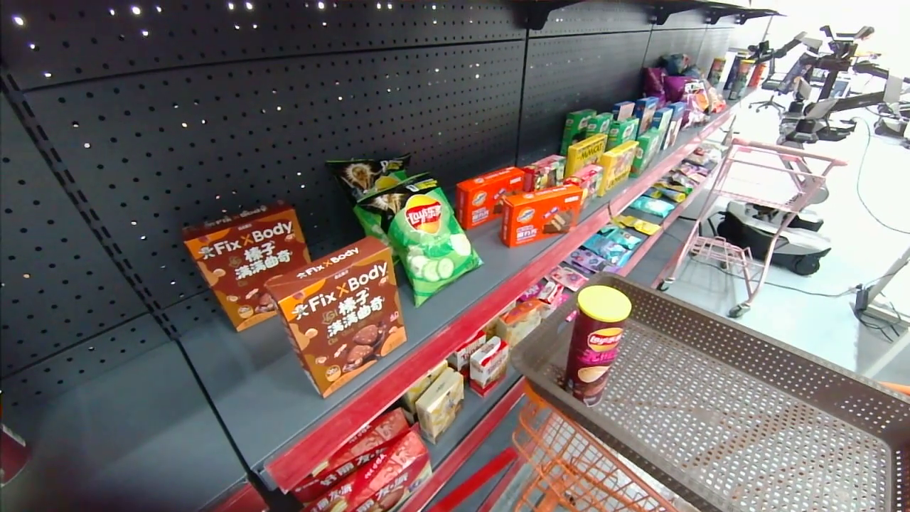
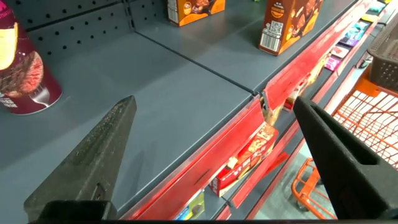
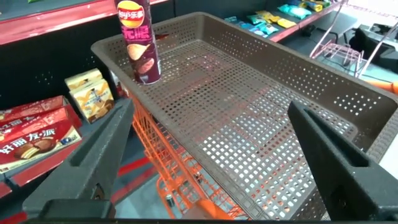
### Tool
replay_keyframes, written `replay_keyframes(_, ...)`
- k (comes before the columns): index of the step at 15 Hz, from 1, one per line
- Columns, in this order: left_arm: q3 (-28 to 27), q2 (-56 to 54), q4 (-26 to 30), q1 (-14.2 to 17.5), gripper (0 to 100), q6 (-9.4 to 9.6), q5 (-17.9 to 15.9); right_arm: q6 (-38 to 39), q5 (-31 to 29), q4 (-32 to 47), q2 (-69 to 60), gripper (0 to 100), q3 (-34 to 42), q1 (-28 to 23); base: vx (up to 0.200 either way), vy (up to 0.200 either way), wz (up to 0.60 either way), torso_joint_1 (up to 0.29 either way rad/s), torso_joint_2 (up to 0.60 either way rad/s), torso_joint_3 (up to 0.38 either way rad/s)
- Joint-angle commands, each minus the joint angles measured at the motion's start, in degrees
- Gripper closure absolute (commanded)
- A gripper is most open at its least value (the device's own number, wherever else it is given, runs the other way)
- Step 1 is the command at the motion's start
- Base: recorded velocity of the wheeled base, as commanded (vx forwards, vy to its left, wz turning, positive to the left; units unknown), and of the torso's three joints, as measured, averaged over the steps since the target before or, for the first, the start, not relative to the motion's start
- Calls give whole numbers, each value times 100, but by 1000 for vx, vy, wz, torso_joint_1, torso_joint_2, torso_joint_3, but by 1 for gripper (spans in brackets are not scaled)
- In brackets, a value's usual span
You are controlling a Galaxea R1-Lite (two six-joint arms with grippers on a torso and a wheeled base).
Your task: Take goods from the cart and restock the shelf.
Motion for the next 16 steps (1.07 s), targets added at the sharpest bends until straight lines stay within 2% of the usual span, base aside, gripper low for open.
replay_keyframes(1,0,7,-9,0,0,-1,4,56,-37,44,92,0,-15,11,0,0,0,0,0,0)
replay_keyframes(3,0,7,0,0,0,-1,4,91,24,-26,303,0,-130,29,0,0,0,0,0,0)
replay_keyframes(4,0,7,-9,0,0,-10,4,372,-29,-237,2307,0,-1571,178,0,0,0,0,0,0)
replay_keyframes(6,0,7,-9,0,0,-1,4,487,-99,-712,2430,0,-1386,161,0,0,0,0,0,0)
replay_keyframes(8,0,7,0,0,0,-1,-5,469,-161,-598,2395,0,-1299,73,0,0,0,0,0,0)
replay_keyframes(11,0,7,0,0,0,-1,4,478,-178,-422,2931,0,-1518,-358,0,0,0,0,0,0)
replay_keyframes(12,0,7,-9,0,0,-1,4,495,-152,-492,3344,0,-1483,-657,0,0,0,0,0,0)
replay_keyframes(16,0,7,0,0,0,-1,4,610,-117,-773,4038,0,-1527,-745,0,0,600,4,4,2)
